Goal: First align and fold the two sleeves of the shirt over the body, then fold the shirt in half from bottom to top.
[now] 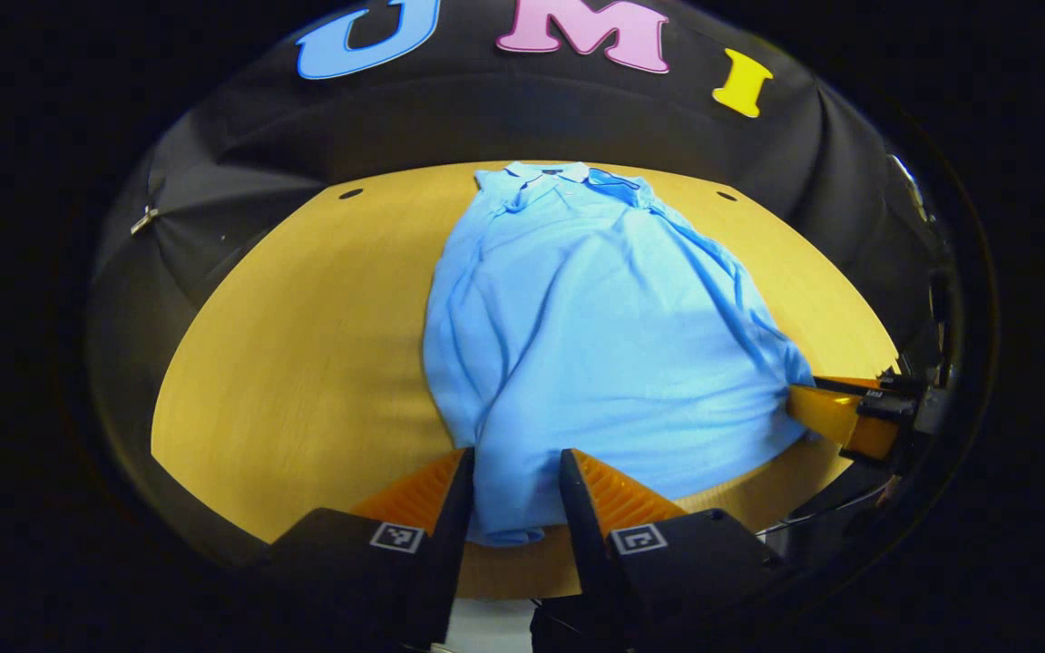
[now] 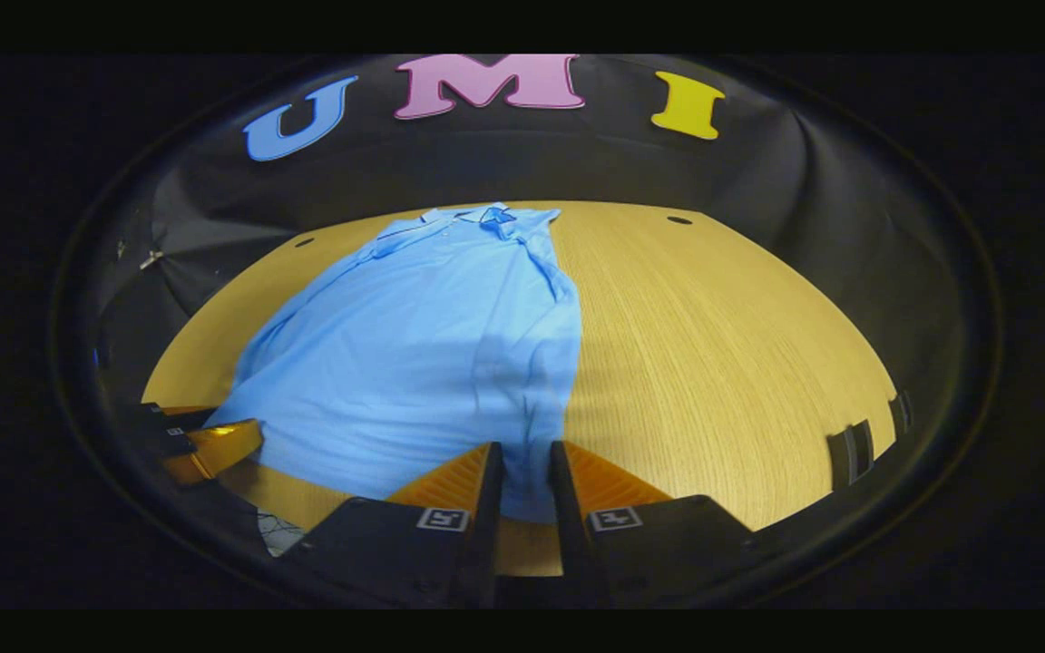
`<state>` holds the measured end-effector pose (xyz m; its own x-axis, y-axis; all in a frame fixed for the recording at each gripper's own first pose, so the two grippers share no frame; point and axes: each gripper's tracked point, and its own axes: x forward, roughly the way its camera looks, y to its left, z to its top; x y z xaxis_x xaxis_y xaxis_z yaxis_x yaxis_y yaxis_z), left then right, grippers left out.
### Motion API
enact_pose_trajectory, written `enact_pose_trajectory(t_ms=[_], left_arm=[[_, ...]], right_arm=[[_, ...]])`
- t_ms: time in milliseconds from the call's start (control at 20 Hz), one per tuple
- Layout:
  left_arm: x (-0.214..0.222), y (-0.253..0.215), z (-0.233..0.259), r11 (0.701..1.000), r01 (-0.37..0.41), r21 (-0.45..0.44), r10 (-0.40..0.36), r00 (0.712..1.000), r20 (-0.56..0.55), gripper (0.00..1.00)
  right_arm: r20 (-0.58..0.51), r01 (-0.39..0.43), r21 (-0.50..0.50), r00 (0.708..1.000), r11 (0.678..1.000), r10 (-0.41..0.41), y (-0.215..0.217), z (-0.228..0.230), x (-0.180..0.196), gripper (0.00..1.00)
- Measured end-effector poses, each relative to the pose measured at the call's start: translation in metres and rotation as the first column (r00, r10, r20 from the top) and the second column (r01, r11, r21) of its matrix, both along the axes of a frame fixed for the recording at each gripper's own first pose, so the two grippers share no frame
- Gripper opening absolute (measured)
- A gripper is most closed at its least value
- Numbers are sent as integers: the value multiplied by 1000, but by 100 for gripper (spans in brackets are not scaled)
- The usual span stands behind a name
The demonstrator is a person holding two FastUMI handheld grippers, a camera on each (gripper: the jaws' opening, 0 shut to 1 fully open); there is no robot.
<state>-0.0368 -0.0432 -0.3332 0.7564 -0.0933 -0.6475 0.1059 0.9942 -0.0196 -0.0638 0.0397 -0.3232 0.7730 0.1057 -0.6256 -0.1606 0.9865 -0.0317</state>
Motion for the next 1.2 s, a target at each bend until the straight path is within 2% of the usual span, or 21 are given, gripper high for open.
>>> enact_pose_trajectory(t_ms=[100, 150, 200, 250, 300, 350, 400, 500, 600, 650, 700, 750, 800, 850, 900, 1200], left_arm=[[3, -6, 2, 1000, 10, -21, -10, 1000, 3, 35], [4, -7, 2, 999, 5, -37, -5, 1000, 2, 23], [6, -9, 4, 998, -3, -61, 3, 1000, 5, 19], [7, -10, 5, 995, -12, -95, 13, 1000, 7, 12], [8, -10, 6, 991, -28, -133, 29, 1000, 5, 11], [7, -10, 9, 985, -43, -167, 43, 999, -2, 7], [10, -11, 7, 982, -48, -183, 48, 999, -7, 7], [11, -11, 10, 985, -37, -166, 37, 999, -2, 6], [12, -18, 26, 986, -16, -168, 21, 999, 31, 7], [14, -23, 35, 984, -6, -181, 15, 999, 48, 6], [17, -29, 46, 979, 3, -203, 9, 998, 62, 6], [21, -34, 56, 975, 9, -224, 7, 998, 69, 6], [26, -37, 65, 971, 13, -239, 6, 997, 78, 6], [33, -39, 74, 968, 19, -250, 4, 996, 91, 6], [42, -42, 83, 965, 28, -262, -1, 995, 102, 6], [97, -43, 124, 961, 34, -274, 9, 988, 154, 6]], right_arm=[[-9, -28, 27, 1000, 999, 28, 6, -1, 1, 7], [-20, -45, 32, 999, 998, 46, 6, -1, 2, 10], [-20, -46, 54, 999, 998, 47, 5, 2, 0, 15], [-26, -58, 66, 998, 996, 60, 6, 0, 1, 5], [-33, -72, 71, 997, 995, 75, 7, 1, 3, 0], [-32, -75, 77, 996, 994, 78, 6, 2, 3, 5], [-33, -79, 86, 996, 993, 82, 6, 3, 3, 10], [-2, -105, 113, 994, 988, 106, 12, 12, 3, 0], [42, -140, 104, 990, 985, 136, 17, 25, 6, 10], [66, -152, 96, 987, 984, 146, 19, 33, 9, 0], [79, -161, 96, 985, 982, 154, 22, 39, 13, 5], [89, -163, 98, 984, 982, 155, 25, 43, 18, 0], [98, -162, 104, 984, 981, 152, 27, 49, 26, 5], [110, -158, 107, 983, 982, 146, 28, 55, 34, 5], [122, -151, 109, 983, 983, 137, 28, 63, 44, 0], [219, -166, 111, 966, 980, 139, 39, 105, 114, 0]])
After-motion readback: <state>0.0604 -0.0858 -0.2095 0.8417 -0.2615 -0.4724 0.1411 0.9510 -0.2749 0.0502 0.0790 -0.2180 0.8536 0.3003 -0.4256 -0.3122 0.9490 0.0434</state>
